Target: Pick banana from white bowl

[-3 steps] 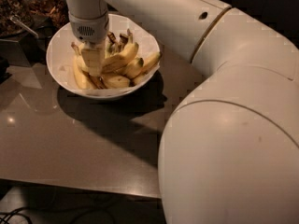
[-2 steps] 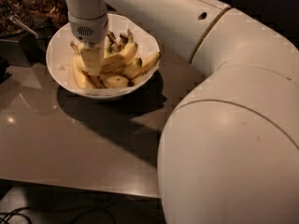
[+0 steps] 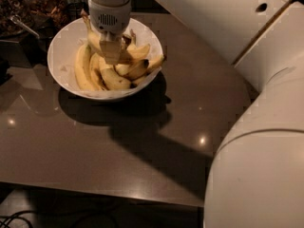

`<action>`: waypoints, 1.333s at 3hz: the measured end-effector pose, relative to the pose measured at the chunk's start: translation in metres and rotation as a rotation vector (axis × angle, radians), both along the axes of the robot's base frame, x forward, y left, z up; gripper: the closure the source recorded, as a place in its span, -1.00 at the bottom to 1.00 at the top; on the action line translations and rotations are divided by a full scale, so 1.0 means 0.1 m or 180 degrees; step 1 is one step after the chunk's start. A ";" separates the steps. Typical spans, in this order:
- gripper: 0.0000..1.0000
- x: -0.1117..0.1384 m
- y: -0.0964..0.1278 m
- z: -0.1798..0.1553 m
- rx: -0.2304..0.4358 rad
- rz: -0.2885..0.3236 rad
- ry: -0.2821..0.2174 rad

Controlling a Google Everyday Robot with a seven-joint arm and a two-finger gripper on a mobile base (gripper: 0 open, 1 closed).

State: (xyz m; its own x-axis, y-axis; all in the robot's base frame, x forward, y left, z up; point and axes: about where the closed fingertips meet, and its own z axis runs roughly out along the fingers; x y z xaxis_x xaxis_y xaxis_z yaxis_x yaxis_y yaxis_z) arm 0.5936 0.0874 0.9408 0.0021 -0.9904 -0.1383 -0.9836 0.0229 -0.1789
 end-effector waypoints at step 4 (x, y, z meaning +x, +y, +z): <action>1.00 -0.54 0.08 0.37 -0.0153 0.0115 -0.0123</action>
Offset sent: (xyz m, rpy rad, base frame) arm -0.0135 0.0029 0.0096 -0.0199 -0.0347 0.0205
